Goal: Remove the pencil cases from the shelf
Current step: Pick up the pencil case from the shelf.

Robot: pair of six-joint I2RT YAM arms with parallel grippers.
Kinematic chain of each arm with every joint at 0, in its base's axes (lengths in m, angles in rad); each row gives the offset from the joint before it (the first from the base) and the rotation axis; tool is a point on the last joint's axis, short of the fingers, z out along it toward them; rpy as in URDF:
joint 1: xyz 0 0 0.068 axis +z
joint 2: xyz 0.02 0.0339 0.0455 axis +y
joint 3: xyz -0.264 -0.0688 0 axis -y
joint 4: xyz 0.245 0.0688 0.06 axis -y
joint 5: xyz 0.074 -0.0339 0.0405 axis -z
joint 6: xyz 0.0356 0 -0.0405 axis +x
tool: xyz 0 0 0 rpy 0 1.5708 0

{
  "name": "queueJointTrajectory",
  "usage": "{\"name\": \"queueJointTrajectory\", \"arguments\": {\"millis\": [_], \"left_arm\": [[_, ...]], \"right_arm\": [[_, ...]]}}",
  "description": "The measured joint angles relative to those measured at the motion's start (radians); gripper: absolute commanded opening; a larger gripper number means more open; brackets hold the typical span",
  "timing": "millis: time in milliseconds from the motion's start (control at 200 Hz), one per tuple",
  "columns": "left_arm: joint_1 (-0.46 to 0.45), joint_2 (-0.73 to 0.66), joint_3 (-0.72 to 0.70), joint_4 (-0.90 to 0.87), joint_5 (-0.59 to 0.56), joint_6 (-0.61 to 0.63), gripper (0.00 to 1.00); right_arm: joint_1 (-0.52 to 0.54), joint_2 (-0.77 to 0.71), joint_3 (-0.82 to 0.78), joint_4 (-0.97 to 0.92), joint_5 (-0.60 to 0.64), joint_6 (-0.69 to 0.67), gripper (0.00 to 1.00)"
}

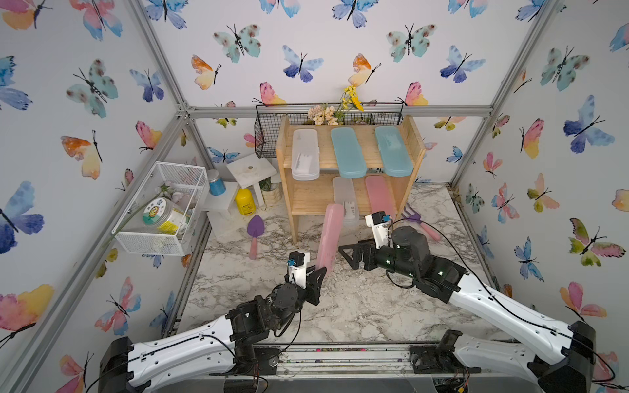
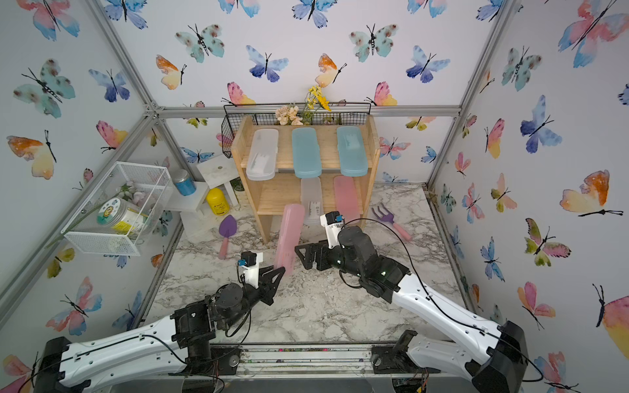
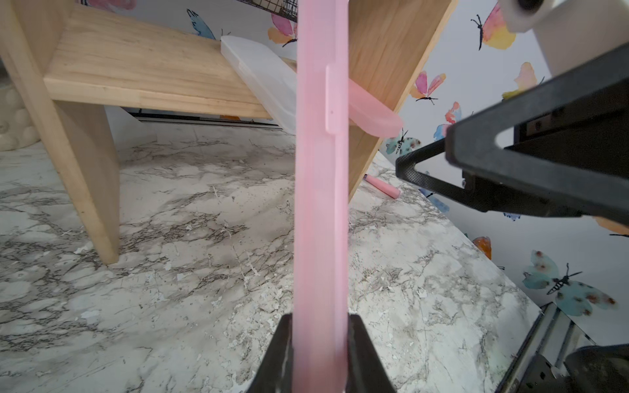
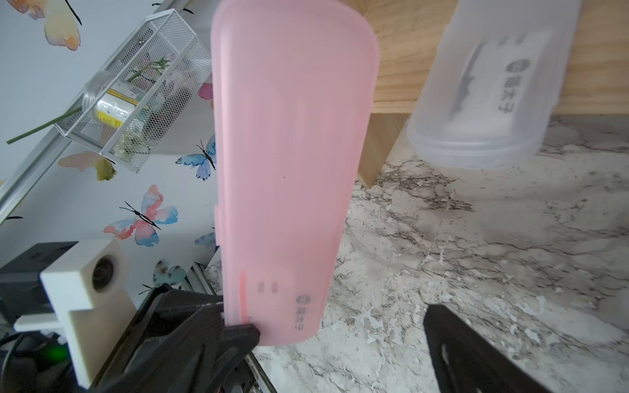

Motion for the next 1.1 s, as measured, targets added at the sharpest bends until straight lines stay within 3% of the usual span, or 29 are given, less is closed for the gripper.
{"name": "queueJointTrajectory", "arguments": {"millis": [400,936,1101], "left_arm": [[-0.004,-0.08,-0.037,0.059,-0.053,-0.008,0.08],[-0.004,-0.093,-0.048,0.065,-0.052,-0.03,0.08],[-0.004,-0.101,-0.055,0.068,-0.051,-0.032,0.09]], "right_arm": [[0.064,0.13,0.056,0.174,0.018,0.042,0.99],[0.12,0.29,0.157,0.242,0.024,0.033,0.99],[0.12,0.296,0.157,0.249,0.024,0.027,0.94]]}}
